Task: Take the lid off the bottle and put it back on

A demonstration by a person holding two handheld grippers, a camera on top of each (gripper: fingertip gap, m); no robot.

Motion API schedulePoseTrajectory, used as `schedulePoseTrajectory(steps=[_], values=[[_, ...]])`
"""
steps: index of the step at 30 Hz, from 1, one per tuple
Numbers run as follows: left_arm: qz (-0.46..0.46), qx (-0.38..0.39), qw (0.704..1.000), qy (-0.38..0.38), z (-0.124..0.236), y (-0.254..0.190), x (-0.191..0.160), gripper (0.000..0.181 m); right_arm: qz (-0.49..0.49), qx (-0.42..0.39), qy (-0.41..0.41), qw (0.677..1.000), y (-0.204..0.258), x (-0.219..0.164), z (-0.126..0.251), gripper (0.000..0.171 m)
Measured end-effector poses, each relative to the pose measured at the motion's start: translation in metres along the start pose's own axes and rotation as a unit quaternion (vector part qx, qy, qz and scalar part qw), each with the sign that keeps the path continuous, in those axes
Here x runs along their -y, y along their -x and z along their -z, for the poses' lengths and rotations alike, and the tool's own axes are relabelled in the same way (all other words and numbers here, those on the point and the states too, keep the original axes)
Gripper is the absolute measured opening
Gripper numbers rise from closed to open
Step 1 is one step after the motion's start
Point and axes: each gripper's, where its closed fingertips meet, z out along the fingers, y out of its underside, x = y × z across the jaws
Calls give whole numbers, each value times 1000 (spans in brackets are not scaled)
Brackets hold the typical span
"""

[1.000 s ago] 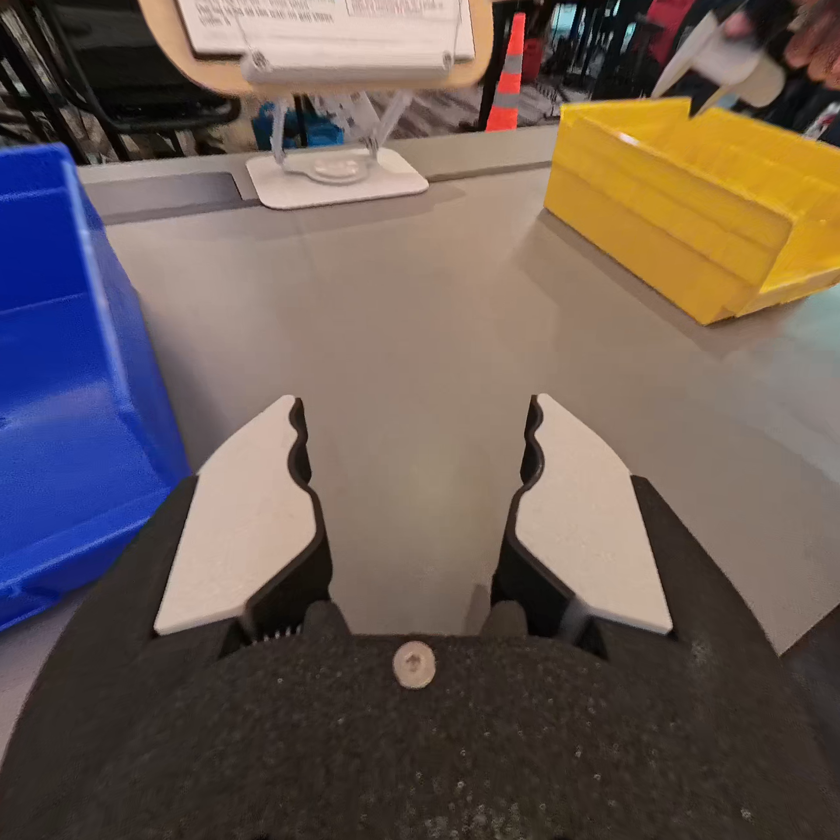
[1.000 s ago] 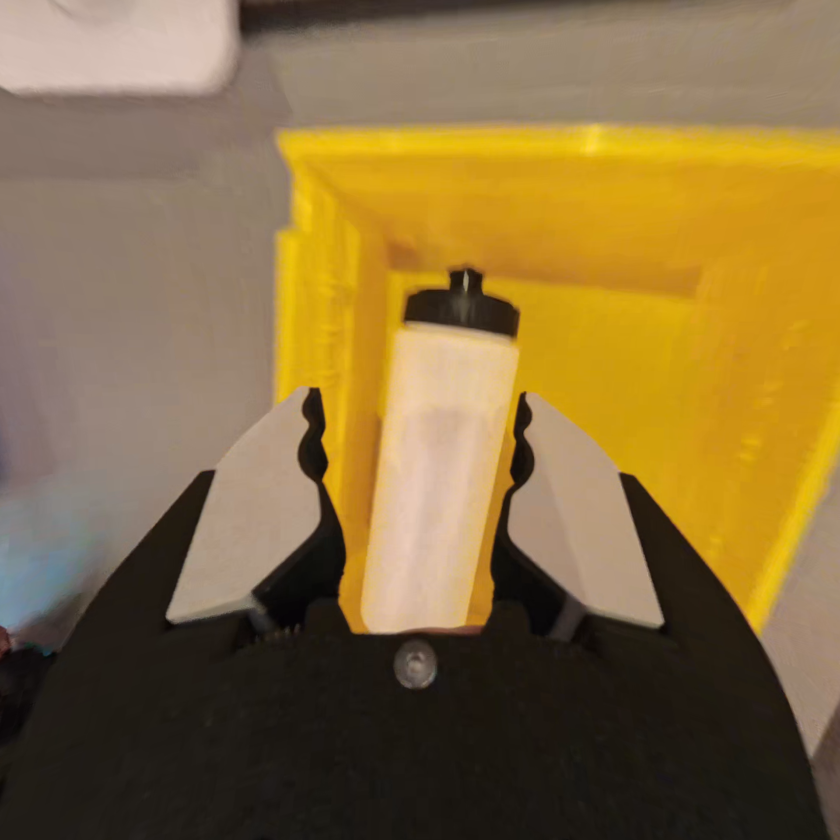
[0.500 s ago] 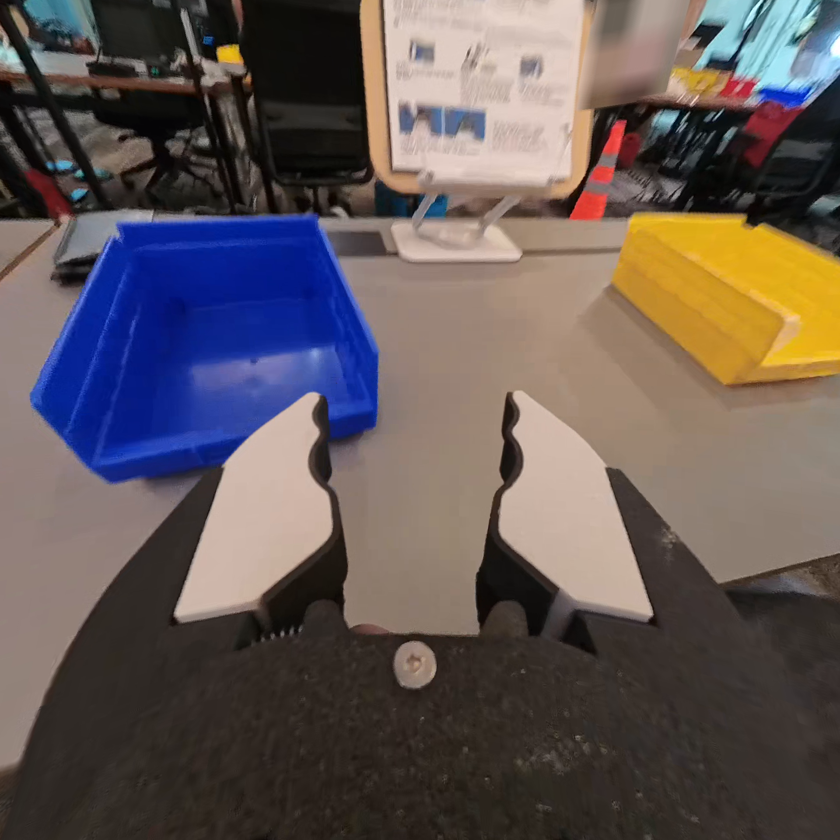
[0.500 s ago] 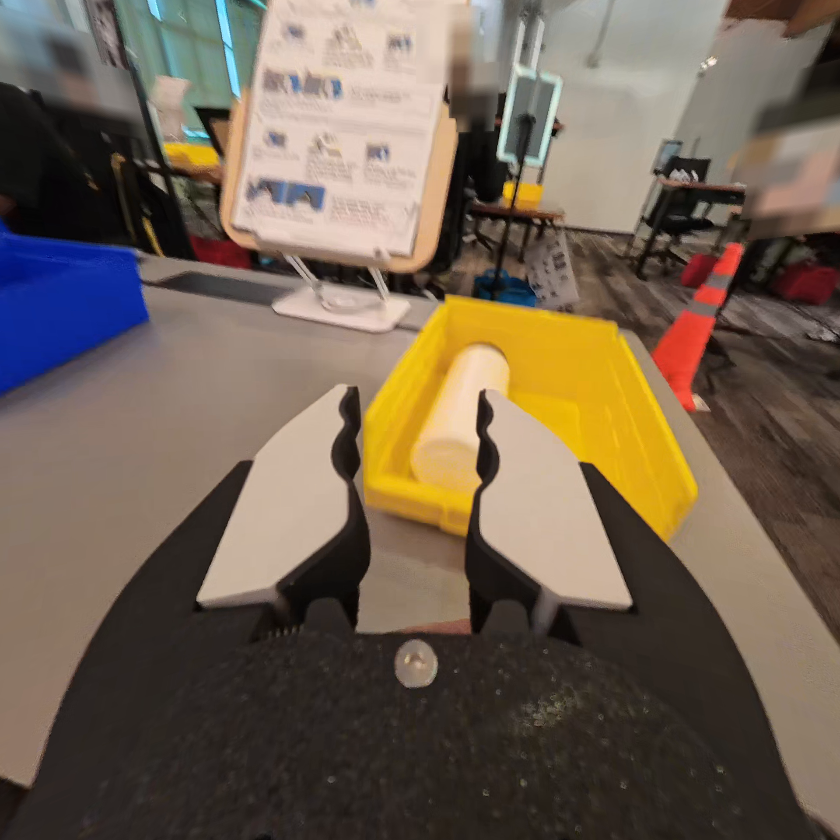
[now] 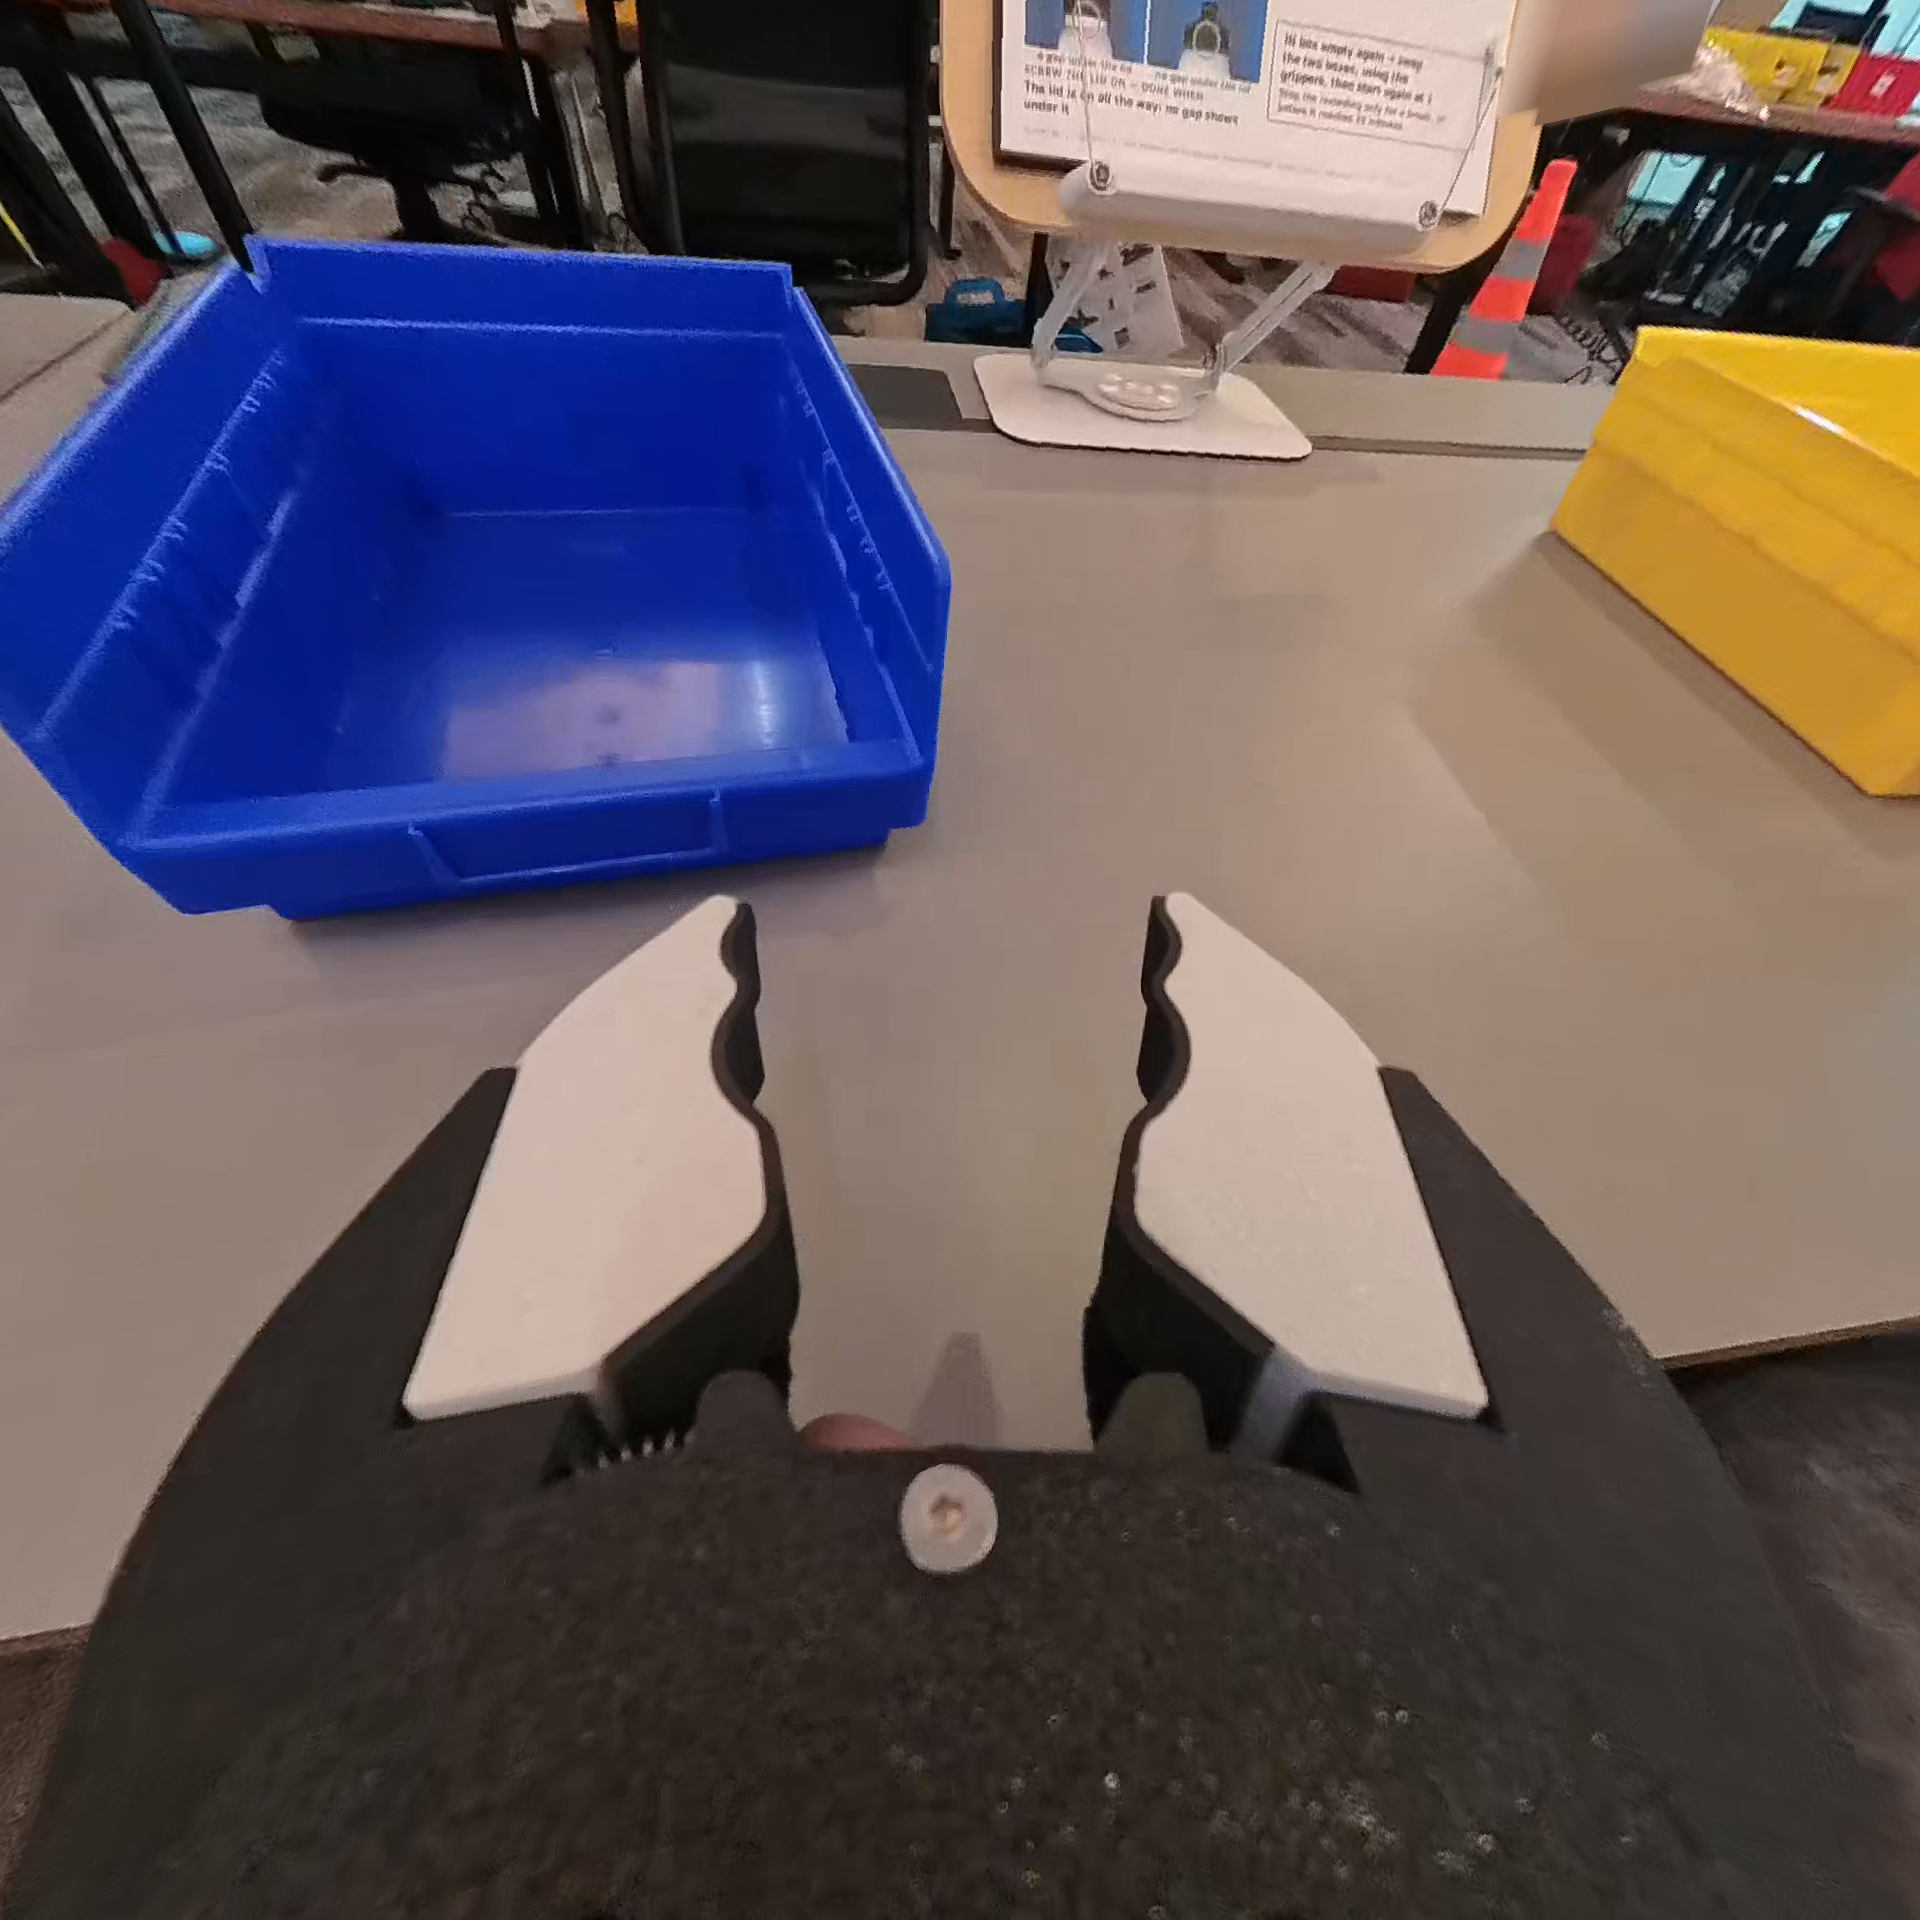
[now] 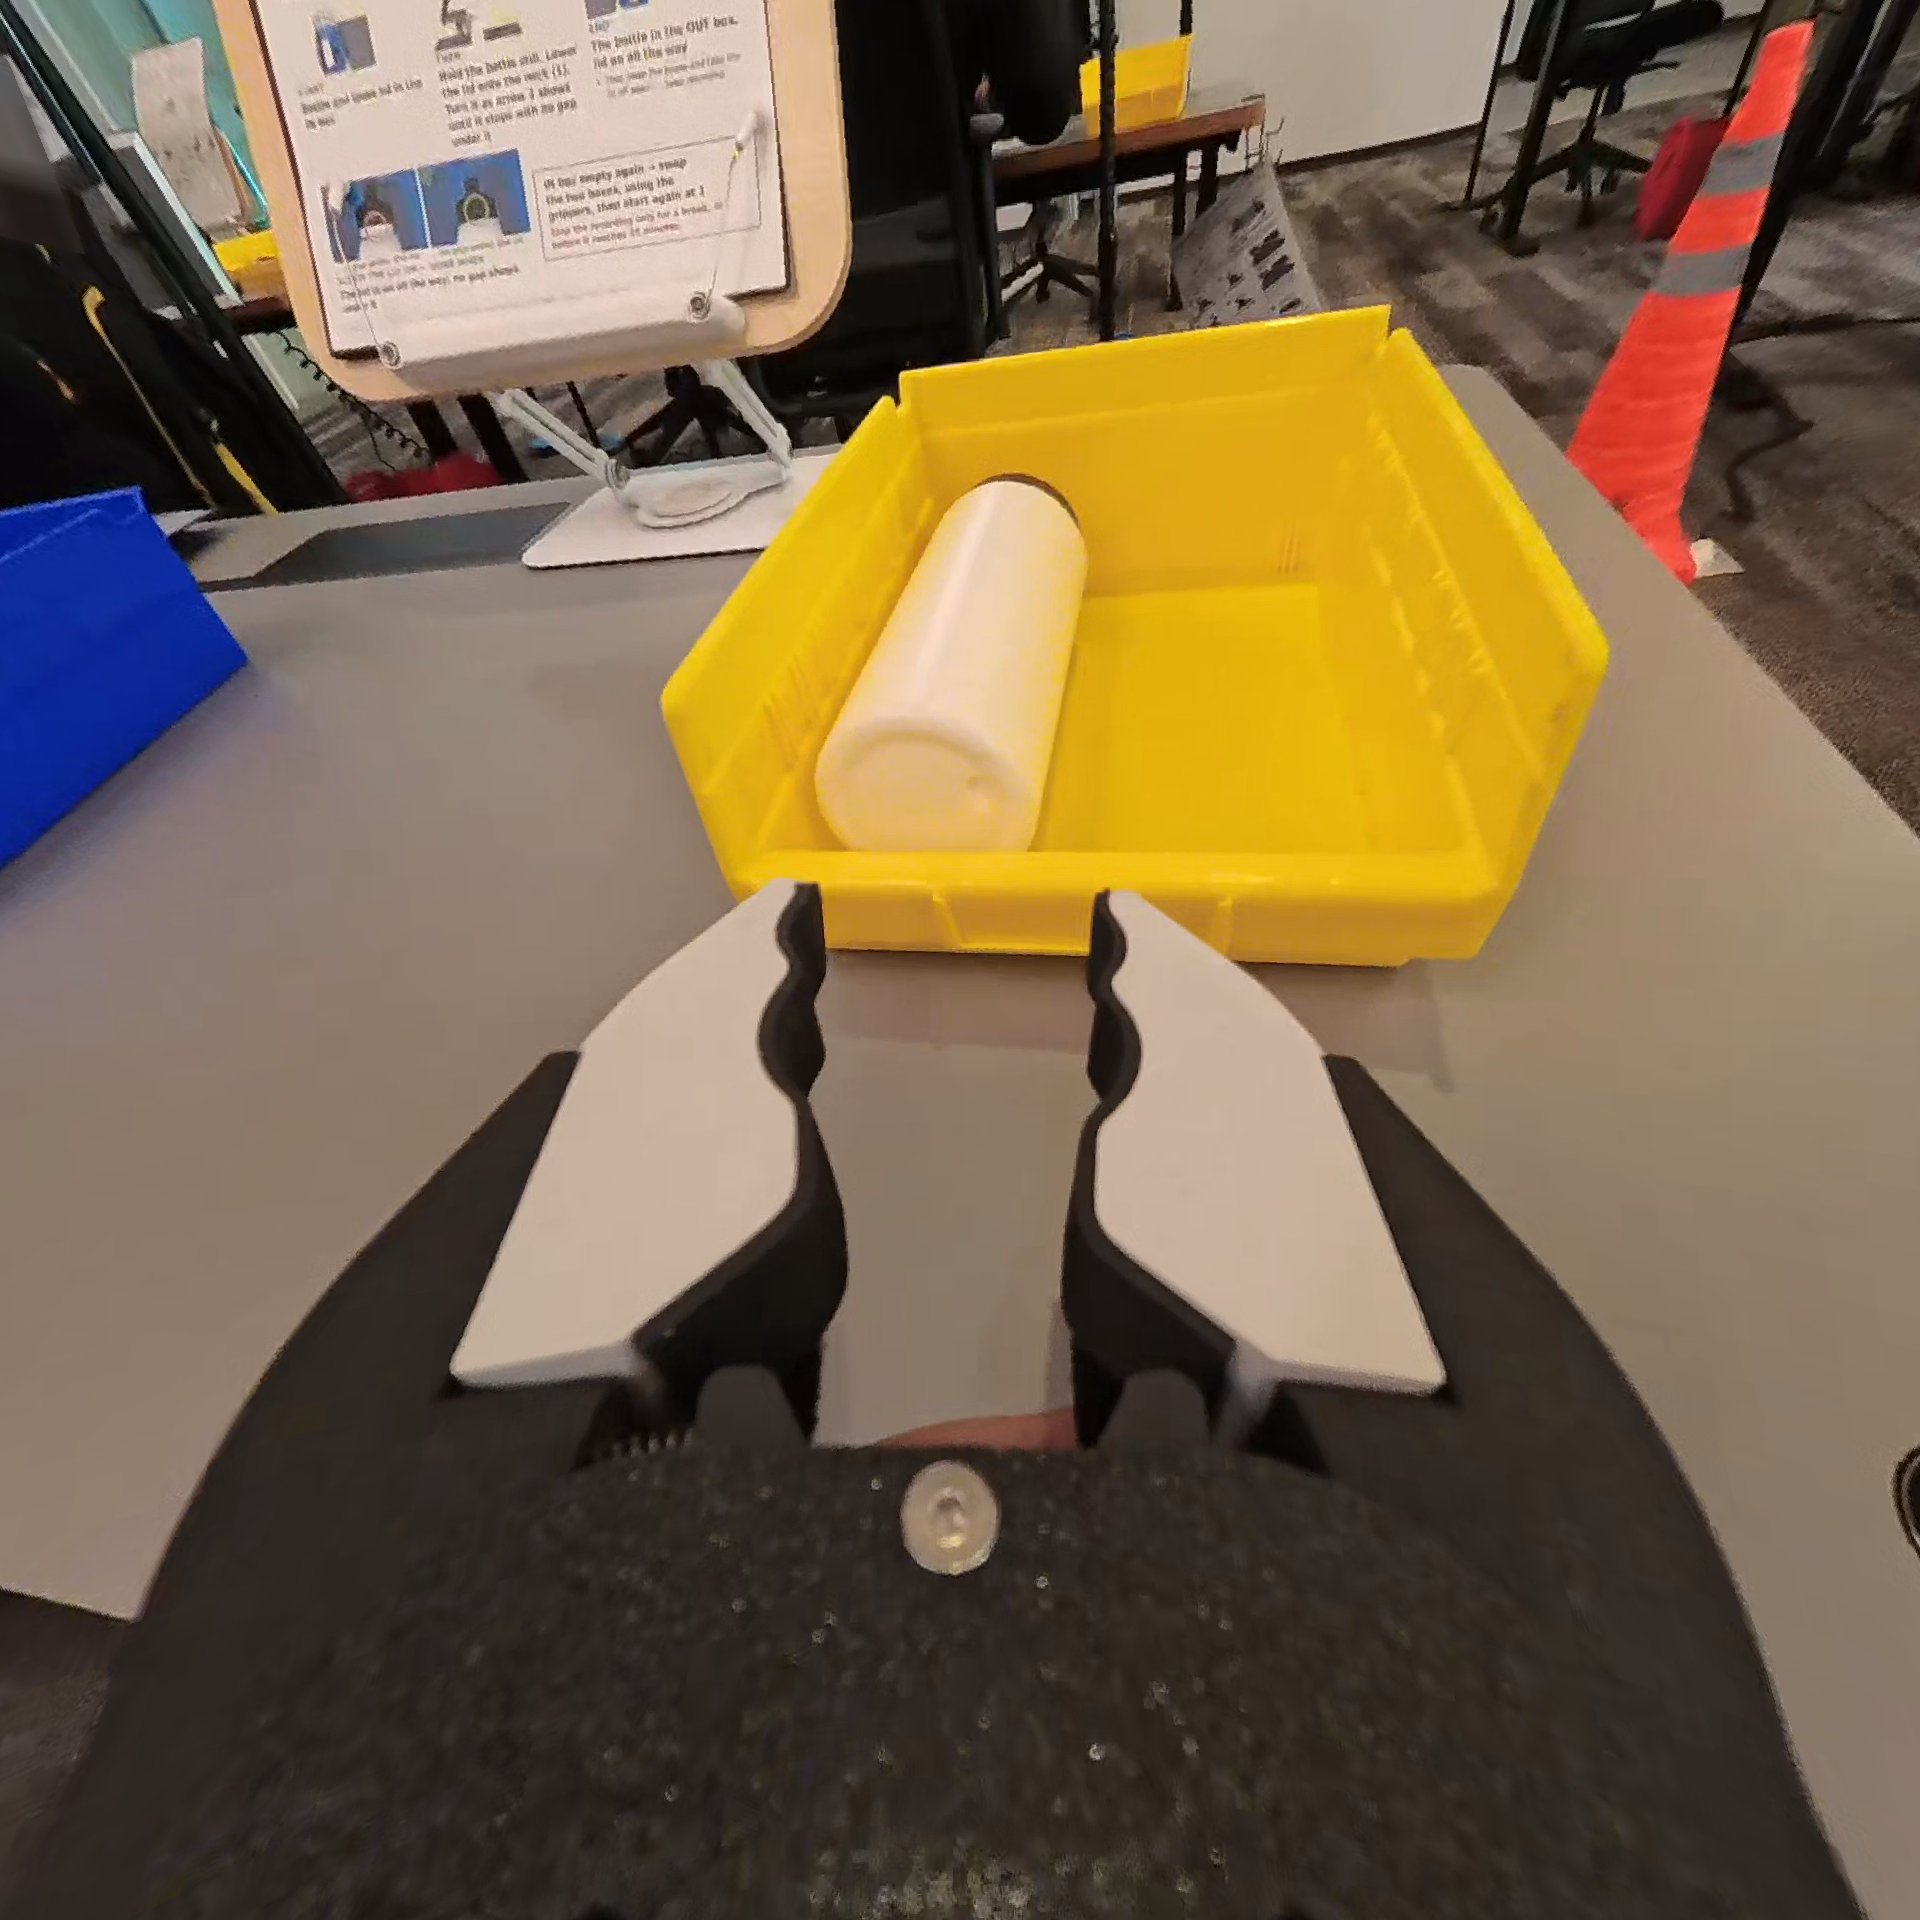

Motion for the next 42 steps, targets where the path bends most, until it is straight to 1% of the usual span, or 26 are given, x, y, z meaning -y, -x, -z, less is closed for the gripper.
schedulePoseTrajectory(steps=[3, 8, 11, 17, 29, 32, 35, 39, 41, 42], values=[[-13, 9, 1000, -1, 3, 1, -3, 68, 0, 6, 6, 1000, 3, -2, -2, 49], [30, -20, 999, 16, 3, -5, -9, 67, 26, 11, 14, 1000, 12, -6, -2, 50], [31, -16, 999, 21, 1, -2, -11, 64, 31, 15, 19, 999, 13, -8, -4, 51], [34, -24, 999, 31, -5, -3, -13, 64, 25, 21, 31, 999, 12, -11, -10, 53], [26, -27, 999, 36, -1, -6, -15, 64, 40, 27, 35, 998, 18, -13, -8, 55], [-8, -23, 999, 43, -2, -13, -17, 65, 37, 1, 21, 999, -1, -6, -8, 55], [-51, -22, 997, 45, -3, -24, -19, 65, 32, -65, -5, 997, -44, 13, -7, 55], [-84, -24, 994, 59, -8, -37, -26, 65, -17, -122, -23, 992, -98, 30, -13, 60], [-93, -40, 993, 52, -12, -54, -23, 65, -17, -143, -26, 989, -114, 32, -19, 59], [-93, -60, 993, 50, -16, -70, -21, 65, -16, -145, -24, 989, -119, 32, -25, 58]])
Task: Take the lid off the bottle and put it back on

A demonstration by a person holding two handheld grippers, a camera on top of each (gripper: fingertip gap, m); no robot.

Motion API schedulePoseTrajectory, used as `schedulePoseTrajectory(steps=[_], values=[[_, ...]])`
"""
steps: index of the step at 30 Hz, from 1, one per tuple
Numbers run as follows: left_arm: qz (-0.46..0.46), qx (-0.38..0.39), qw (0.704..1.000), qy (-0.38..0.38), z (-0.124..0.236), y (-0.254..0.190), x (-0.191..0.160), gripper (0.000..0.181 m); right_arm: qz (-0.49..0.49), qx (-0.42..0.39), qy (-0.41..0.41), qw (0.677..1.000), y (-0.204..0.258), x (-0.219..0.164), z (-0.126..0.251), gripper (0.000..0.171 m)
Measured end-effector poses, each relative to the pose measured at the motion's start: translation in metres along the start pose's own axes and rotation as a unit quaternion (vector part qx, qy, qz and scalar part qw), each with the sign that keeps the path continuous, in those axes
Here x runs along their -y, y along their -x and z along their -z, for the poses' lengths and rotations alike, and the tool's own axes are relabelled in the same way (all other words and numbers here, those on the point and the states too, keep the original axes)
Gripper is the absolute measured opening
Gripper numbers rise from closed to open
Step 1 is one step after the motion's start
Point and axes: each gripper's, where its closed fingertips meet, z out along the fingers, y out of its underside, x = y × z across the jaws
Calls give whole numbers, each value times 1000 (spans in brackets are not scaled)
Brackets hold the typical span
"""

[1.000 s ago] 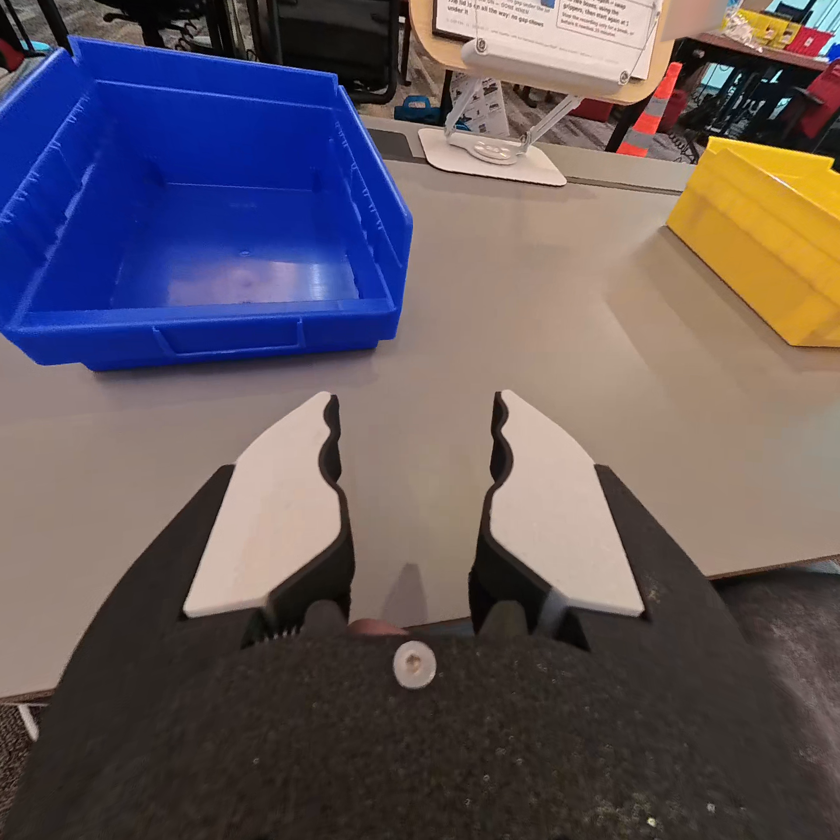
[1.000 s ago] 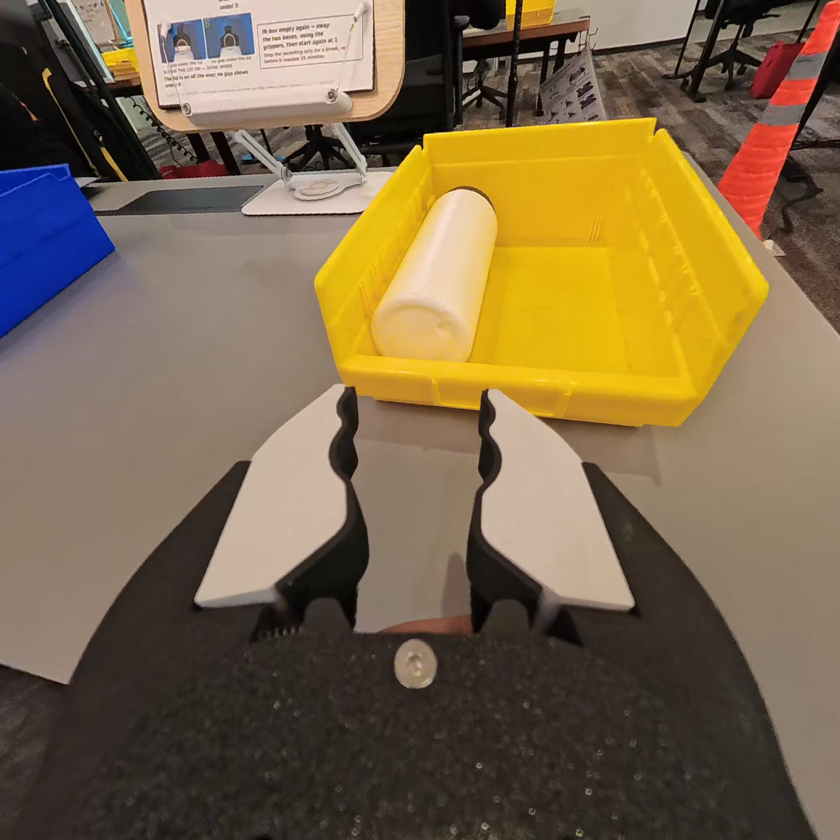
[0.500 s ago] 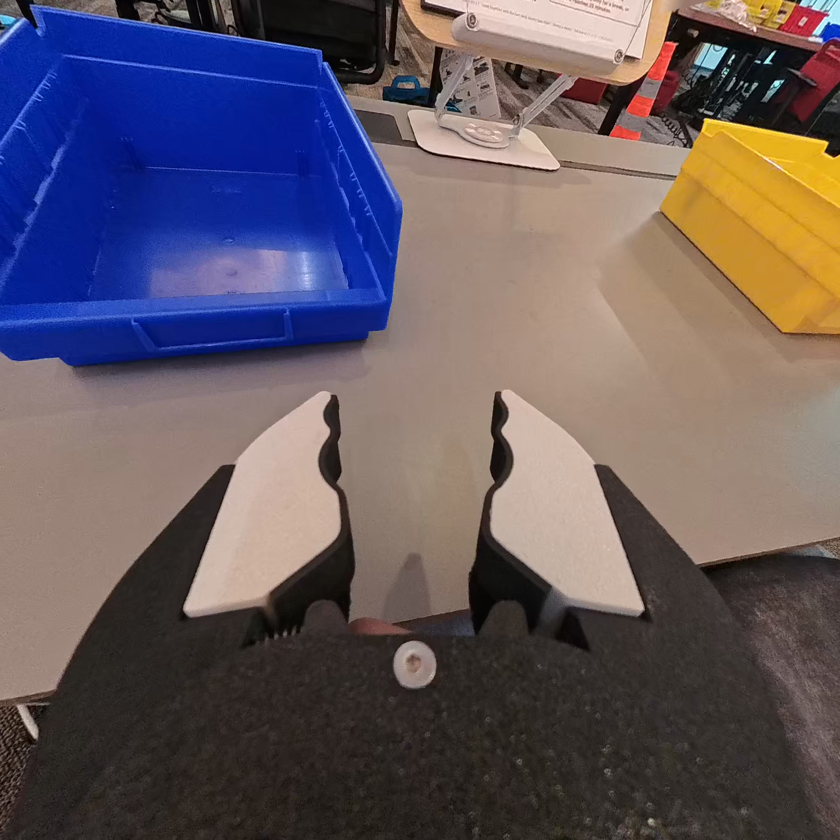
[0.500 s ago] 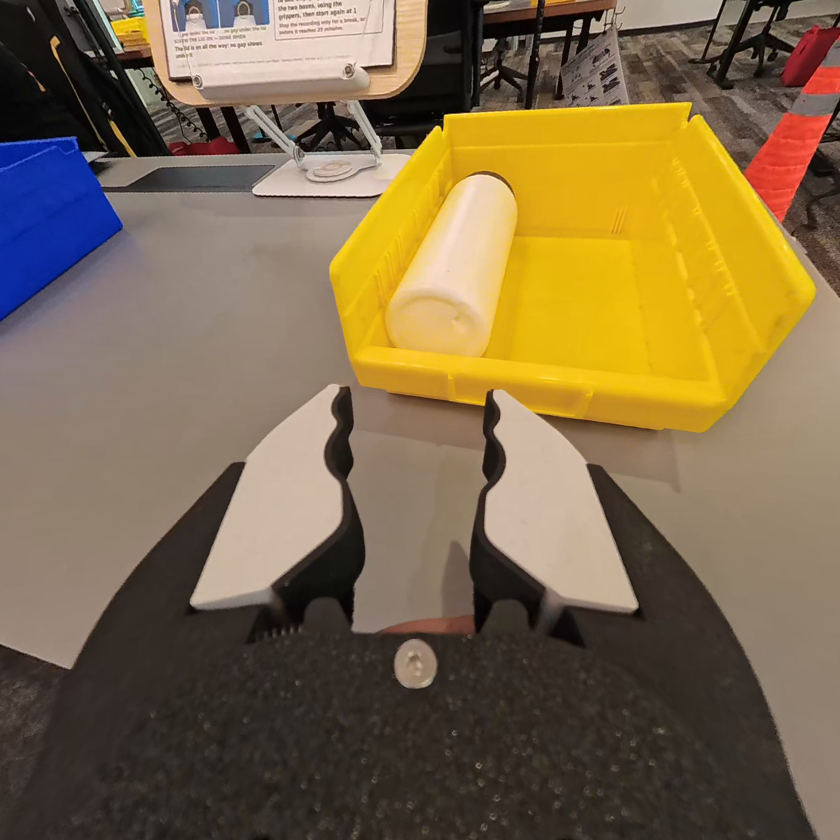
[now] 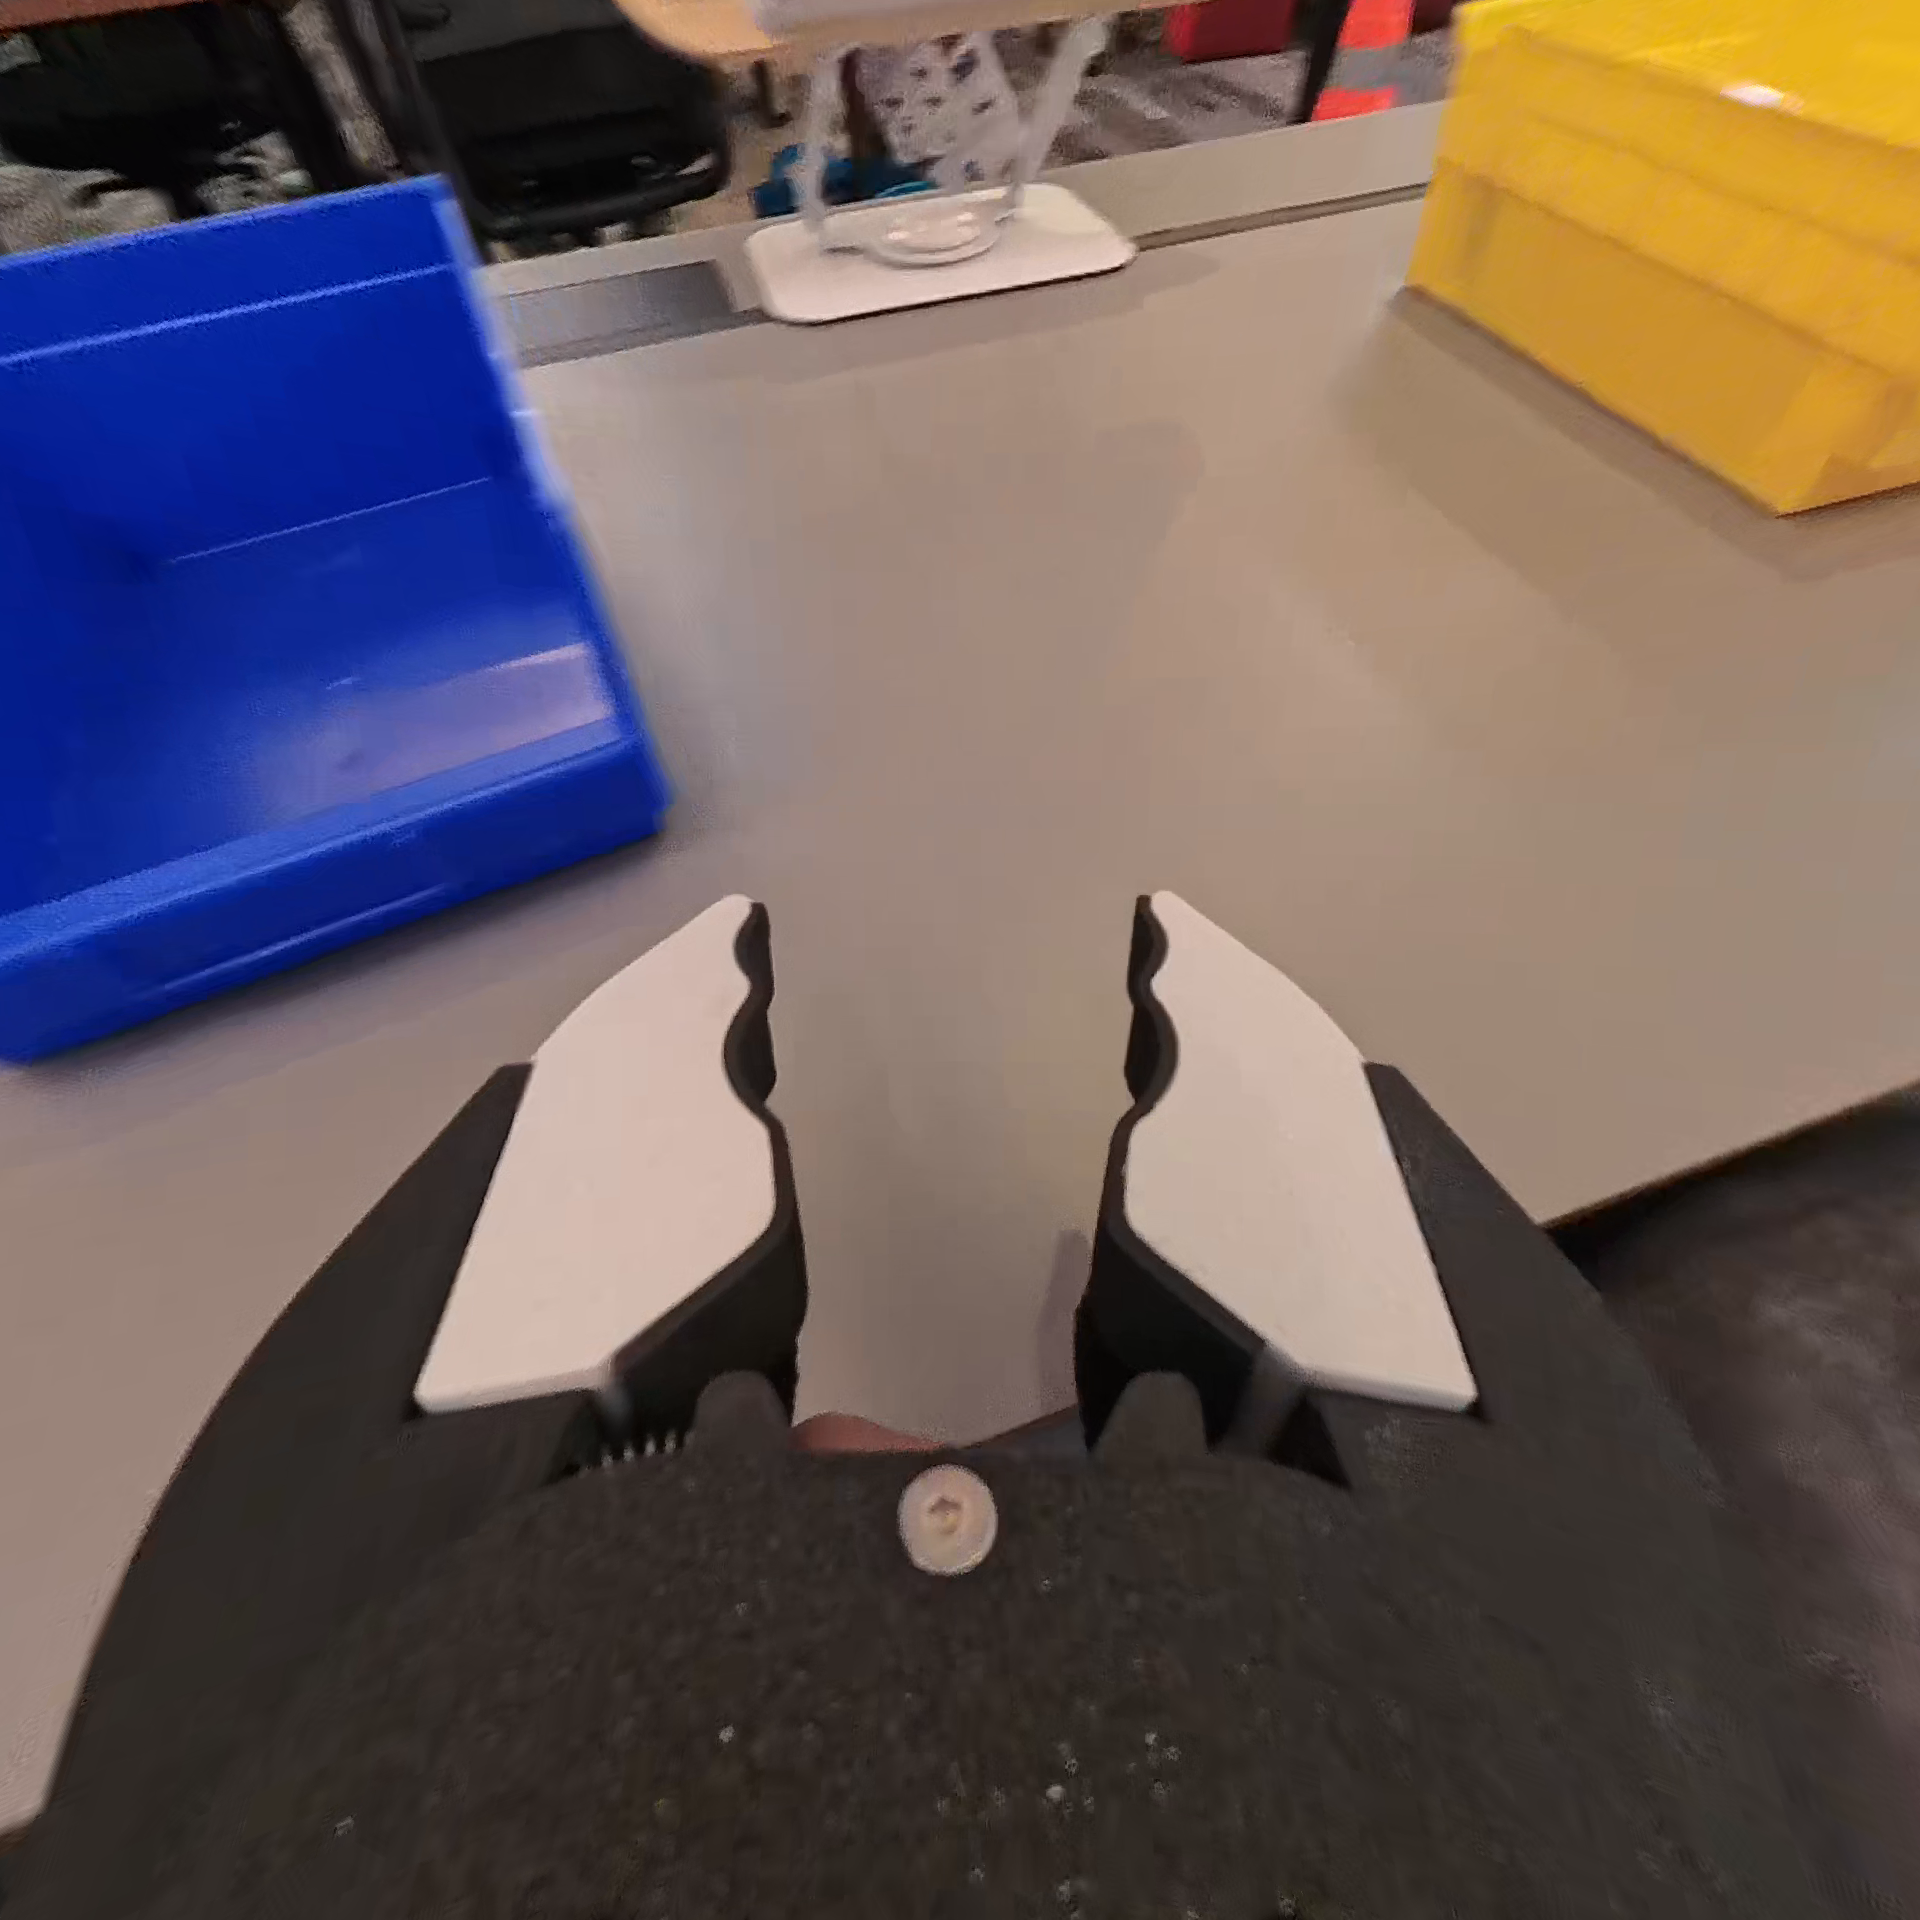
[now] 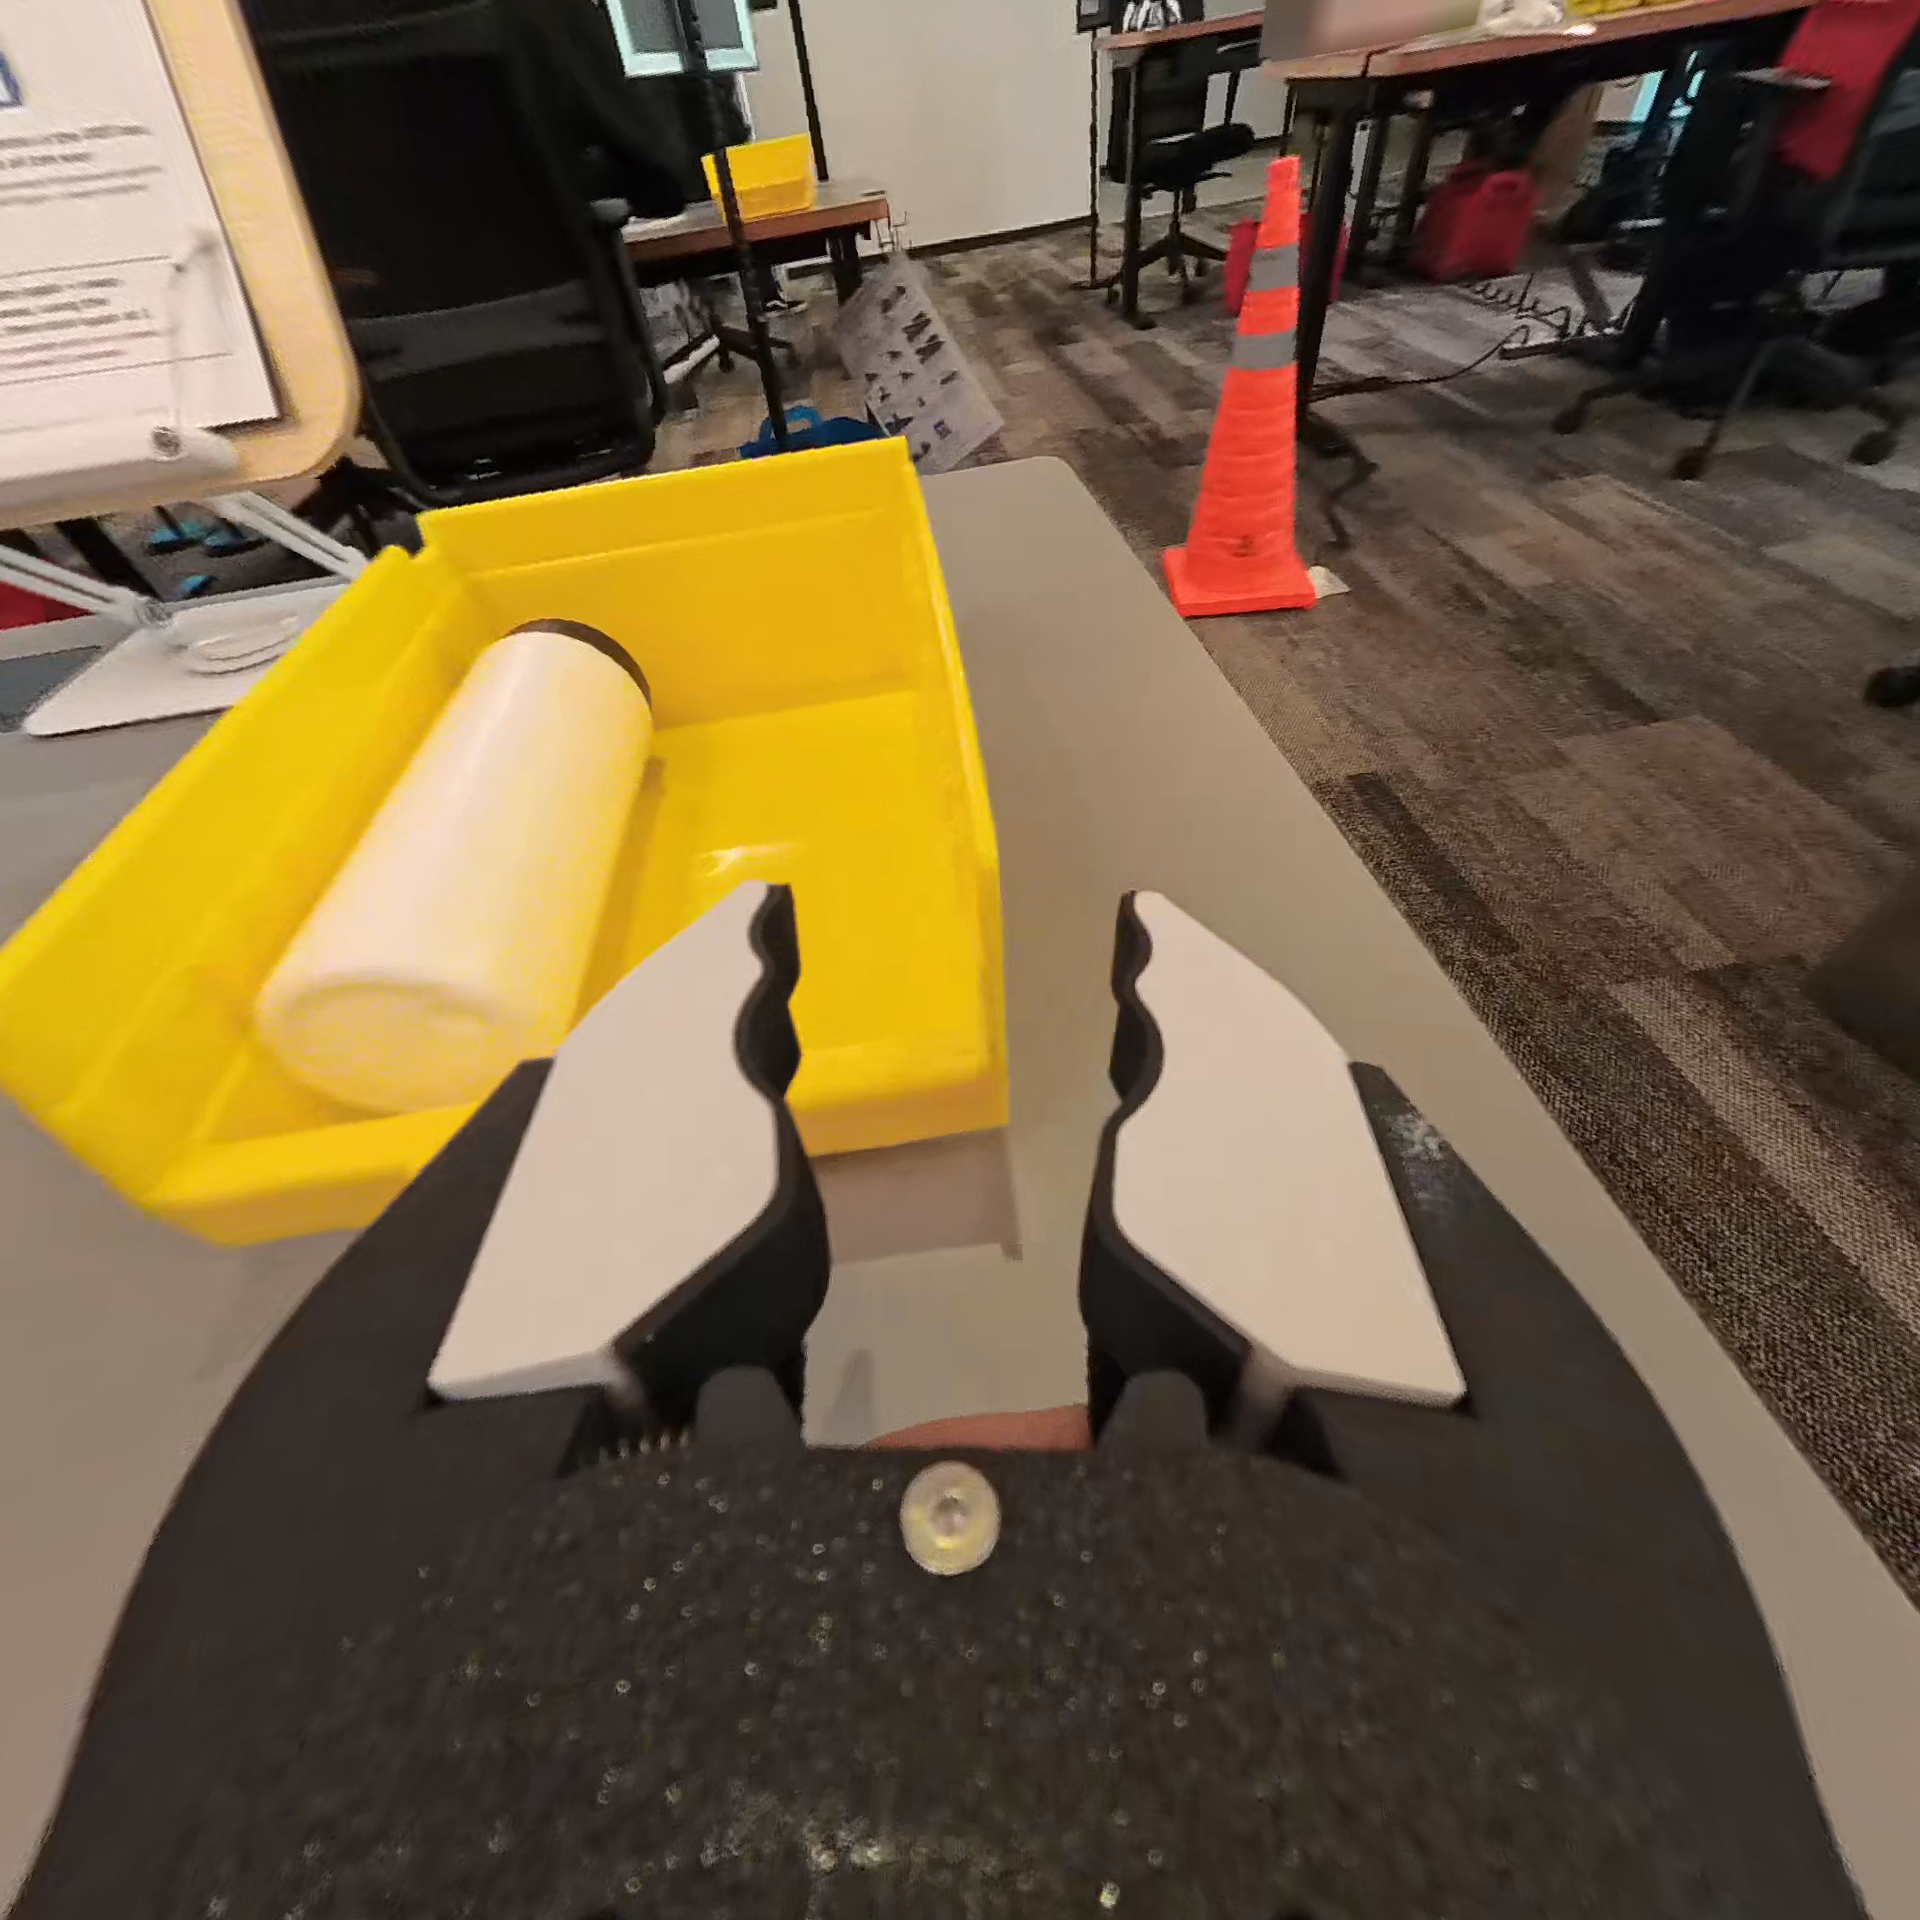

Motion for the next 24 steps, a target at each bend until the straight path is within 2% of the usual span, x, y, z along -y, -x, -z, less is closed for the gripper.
schedulePoseTrajectory(steps=[5, 9, 12, 15, 19, 23, 24], values=[[-19, -93, 995, 4, -46, -102, 37, 77, -21, 40, 84, 995, 12, -26, -39, 58], [-23, -150, 988, 13, -99, -188, 73, 77, -17, 62, 91, 994, 29, -31, -38, 57], [-21, -171, 984, 32, -149, -240, 91, 79, -17, 74, 93, 993, 38, -34, -38, 51], [-11, -155, 987, 45, -196, -265, 102, 76, -9, 81, 96, 992, 46, -36, -41, 51], [21, -128, 990, 60, -238, -272, 108, 56, 1, 86, 96, 992, 55, -37, -43, 49], [35, -107, 991, 72, -253, -263, 110, 8, 4, 51, 101, 994, 48, -37, -50, 28], [25, -98, 992, 71, -254, -259, 111, 7, 7, 33, 105, 994, 42, -38, -51, 13]])
